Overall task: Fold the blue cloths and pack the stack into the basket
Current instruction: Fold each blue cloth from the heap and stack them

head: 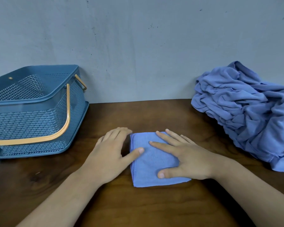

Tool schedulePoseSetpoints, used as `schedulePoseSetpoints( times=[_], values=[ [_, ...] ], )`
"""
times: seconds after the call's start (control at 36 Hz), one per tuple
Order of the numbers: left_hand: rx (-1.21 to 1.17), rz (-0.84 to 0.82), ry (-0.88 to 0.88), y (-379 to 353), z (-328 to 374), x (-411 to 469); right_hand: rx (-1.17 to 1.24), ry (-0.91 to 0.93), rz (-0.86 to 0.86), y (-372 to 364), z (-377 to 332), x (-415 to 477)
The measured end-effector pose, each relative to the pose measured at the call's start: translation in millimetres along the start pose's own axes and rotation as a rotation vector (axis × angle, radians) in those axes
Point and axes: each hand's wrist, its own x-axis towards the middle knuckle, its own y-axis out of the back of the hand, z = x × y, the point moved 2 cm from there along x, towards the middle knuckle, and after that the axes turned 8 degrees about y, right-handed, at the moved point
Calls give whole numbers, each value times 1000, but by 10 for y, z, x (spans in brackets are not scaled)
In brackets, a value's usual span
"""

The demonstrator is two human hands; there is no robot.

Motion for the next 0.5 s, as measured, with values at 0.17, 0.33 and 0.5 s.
schedulePoseSetpoints(
  times=[0.17,0.33,0.5],
  values=[
    [64,-239,-143,-93,40,-46,4,-2,-9,-6,2,1],
    [-56,-277,-108,-133,-56,-16,-71,-2,-14,98,-88,-24],
    [-334,54,190,-52,-291,144,10,-73,63,22,-561,120]
  ],
)
